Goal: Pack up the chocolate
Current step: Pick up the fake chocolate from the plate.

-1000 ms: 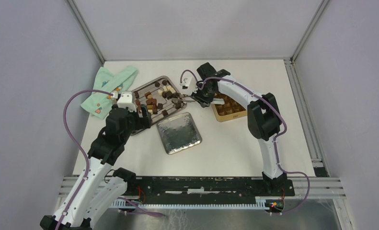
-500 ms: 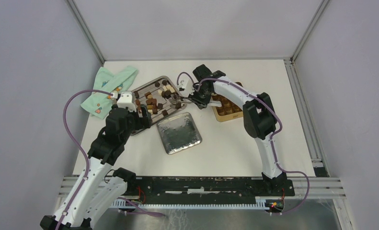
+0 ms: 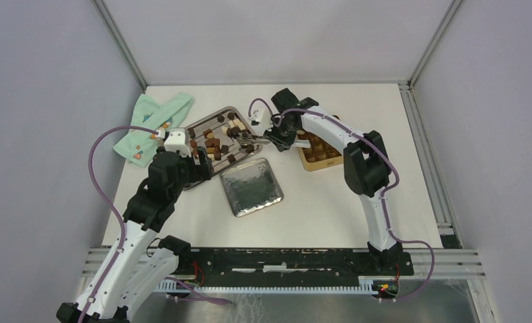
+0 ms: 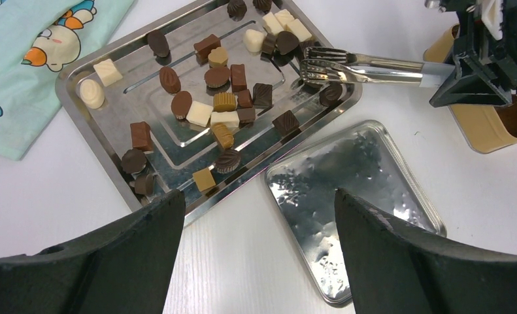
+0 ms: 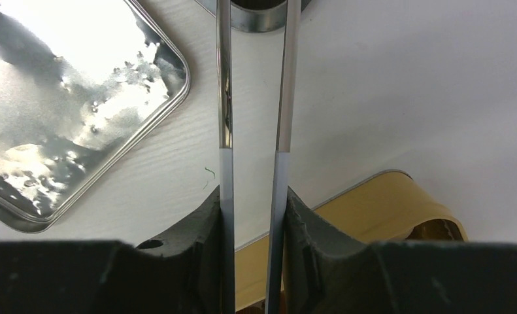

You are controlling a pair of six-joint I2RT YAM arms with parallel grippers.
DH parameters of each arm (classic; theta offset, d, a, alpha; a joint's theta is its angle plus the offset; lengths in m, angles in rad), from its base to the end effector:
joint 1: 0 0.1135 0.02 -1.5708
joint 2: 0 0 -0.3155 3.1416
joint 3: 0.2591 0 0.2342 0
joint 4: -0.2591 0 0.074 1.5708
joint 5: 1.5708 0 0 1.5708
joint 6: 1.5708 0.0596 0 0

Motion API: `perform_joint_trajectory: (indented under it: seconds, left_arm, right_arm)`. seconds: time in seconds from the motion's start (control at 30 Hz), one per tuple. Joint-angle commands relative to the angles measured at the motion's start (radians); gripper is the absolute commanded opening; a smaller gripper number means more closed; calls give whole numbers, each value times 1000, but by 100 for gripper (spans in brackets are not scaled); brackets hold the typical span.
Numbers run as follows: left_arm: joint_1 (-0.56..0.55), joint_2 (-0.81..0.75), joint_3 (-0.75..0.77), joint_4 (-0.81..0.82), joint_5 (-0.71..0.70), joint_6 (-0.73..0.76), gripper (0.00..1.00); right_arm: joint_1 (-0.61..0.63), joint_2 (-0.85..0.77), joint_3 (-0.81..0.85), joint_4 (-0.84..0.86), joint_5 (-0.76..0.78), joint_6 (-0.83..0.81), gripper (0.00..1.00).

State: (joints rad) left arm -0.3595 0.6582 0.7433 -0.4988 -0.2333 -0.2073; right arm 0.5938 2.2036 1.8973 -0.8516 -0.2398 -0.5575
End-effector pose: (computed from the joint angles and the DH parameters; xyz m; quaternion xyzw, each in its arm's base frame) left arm 0.1094 -0.0264 0.3325 -0.0002 0.8340 -0.0583 0.5487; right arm 0.4011 0.2878 0.2360 -0.5496 0.8018 0.1207 0.2014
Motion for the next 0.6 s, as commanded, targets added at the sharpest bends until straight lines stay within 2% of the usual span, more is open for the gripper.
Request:
perform_joint_trajectory:
  seconds: [0.0,0.17,0.33,0.43,0.57]
  left_arm:
    - [5,-14,4,40,0,50,89]
    - [7,-23,3,40,-6,50,89]
    - [5,-26,2,40,-6,50,89]
    - [6,-26,4,40,-7,50,89]
    - [6,-25,1,40,-5,50,89]
  right_arm:
    - [6,-115,23,24,-53,20,16]
    - [-2,-199,-29,33,-77,18,15]
    - [-49,-340,-177,86,-118,19,15]
    - [-122,-426,-281,124,-168,22,15]
    - [-281,-525,-421,181,-251,34,15]
